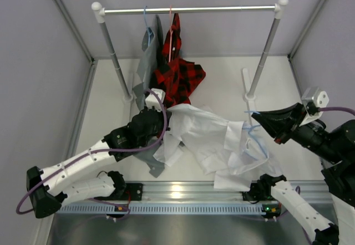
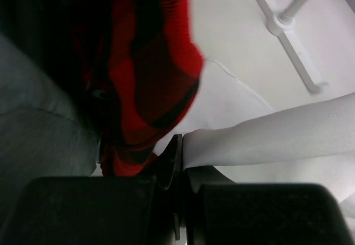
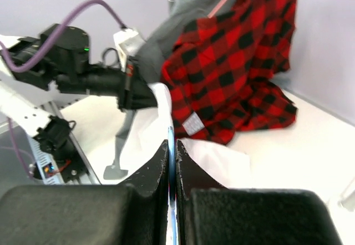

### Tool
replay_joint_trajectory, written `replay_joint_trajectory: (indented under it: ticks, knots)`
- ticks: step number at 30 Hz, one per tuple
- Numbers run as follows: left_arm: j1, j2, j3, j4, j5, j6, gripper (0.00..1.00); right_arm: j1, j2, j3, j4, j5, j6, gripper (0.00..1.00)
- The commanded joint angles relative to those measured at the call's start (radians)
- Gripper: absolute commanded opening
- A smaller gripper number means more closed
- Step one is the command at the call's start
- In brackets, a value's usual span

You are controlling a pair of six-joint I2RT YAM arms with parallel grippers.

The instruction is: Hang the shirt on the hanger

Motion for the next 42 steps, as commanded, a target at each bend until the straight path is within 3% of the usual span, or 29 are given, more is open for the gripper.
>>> replay_joint_trajectory:
  ticks: [1,10,17,22,25,27,28,29,31,32,35,37,39,40,42]
  knots:
    - [0.004,-0.049,-0.056,0.005,-0.205,-0.149,0.0,0.012,-0.042,0.039,-0.057,0.136,-0.038,0.0]
    - [0.03,-0.012,-0.077,-0.068,-0.262,-0.313,0.0,0.012,-0.131,-0.029,-0.102,0.26,-0.047,0.0]
    - [0.032,0.002,-0.057,-0.07,-0.21,-0.325,0.0,0.016,-0.095,-0.001,-0.1,0.26,-0.042,0.0]
    - [0.035,-0.049,-0.053,-0.146,-0.279,-0.342,0.0,0.02,-0.098,0.03,-0.105,0.355,-0.025,0.0]
    - [0.039,-0.08,-0.048,-0.151,-0.25,-0.325,0.01,0.029,-0.095,0.04,-0.102,0.34,-0.015,0.0]
    - [0.039,-0.08,-0.034,-0.15,-0.199,-0.298,0.14,0.031,-0.072,0.056,-0.102,0.298,-0.007,0.0]
    - [0.039,-0.08,-0.025,-0.153,-0.187,-0.281,0.47,0.031,-0.062,0.077,-0.101,0.286,-0.01,0.0]
    - [0.039,-0.083,0.007,-0.177,-0.168,-0.272,0.65,0.031,-0.053,0.091,-0.1,0.277,-0.013,0.0]
    - [0.039,-0.11,0.051,-0.212,-0.144,-0.235,0.79,0.031,-0.03,0.143,-0.108,0.275,-0.028,0.0]
    - [0.039,-0.13,0.096,-0.232,-0.124,-0.216,0.79,0.031,-0.023,0.161,-0.114,0.271,-0.033,0.0]
    - [0.038,-0.224,0.186,-0.228,0.031,-0.111,0.78,0.034,0.011,0.229,-0.148,0.249,-0.051,0.0]
    - [0.038,-0.215,0.258,-0.206,0.259,0.01,0.77,0.032,0.034,0.247,-0.166,0.223,-0.064,0.0]
    - [0.038,-0.145,0.417,-0.232,0.502,0.104,0.77,0.032,0.046,0.24,-0.183,0.177,-0.073,0.0]
    - [0.038,-0.049,0.471,-0.245,0.735,0.185,0.77,0.032,0.047,0.231,-0.188,0.159,-0.082,0.0]
    - [0.038,0.052,0.629,-0.281,0.903,0.268,0.77,0.034,0.04,0.211,-0.196,0.114,-0.09,0.0]
